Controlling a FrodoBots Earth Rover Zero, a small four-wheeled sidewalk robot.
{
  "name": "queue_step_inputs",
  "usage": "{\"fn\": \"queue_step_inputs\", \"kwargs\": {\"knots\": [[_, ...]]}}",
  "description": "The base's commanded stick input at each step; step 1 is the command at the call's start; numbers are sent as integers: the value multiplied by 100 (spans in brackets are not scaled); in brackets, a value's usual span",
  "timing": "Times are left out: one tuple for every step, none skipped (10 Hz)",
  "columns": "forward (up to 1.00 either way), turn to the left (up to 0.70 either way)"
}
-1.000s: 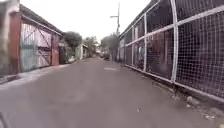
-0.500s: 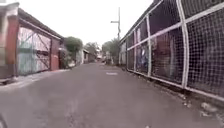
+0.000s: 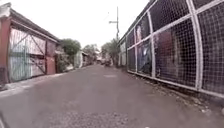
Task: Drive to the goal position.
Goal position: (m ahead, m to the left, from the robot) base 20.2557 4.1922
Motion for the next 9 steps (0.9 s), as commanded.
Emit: {"fn": "queue_step_inputs", "kwargs": {"knots": [[70,0],[70,0],[70,0],[70,0],[70,0],[70,0],[70,0],[70,0],[70,0]]}}
